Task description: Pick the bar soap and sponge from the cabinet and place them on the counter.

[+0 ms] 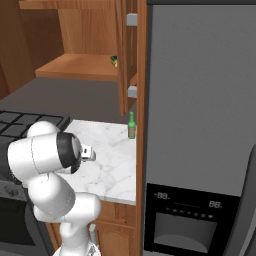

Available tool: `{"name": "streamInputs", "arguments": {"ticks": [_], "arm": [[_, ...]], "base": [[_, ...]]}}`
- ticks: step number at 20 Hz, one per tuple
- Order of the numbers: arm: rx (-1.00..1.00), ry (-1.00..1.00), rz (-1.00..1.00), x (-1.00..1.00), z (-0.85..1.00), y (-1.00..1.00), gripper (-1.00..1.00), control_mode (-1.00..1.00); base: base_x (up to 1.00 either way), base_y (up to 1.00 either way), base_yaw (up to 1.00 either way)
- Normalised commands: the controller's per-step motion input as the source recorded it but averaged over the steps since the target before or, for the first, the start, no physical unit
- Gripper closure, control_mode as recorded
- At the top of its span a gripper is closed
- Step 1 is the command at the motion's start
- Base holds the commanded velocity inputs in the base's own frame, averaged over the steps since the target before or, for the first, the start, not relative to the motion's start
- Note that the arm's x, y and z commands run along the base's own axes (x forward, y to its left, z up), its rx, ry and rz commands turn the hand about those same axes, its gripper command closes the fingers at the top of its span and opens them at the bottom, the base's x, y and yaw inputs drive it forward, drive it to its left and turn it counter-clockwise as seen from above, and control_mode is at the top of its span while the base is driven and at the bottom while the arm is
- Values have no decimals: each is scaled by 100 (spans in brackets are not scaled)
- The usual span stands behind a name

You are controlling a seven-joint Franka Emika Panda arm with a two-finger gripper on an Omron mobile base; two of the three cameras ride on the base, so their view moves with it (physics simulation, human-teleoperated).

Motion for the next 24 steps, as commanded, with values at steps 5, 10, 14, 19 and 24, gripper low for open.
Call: {"name": "streamInputs", "arguments": {"ticks": [5,10,14,19,24], "arm": [[-2,1,2,3,-18,3,100,-100],[-1,0,2,0,-15,0,-100,-100],[0,-4,2,-14,0,-2,-100,-100],[0,-15,5,-27,11,0,-100,-100],[0,-16,5,-23,29,0,-100,-100]], "base": [[0,0,0],[0,0,0],[0,0,0],[0,0,0],[0,0,0]]}}
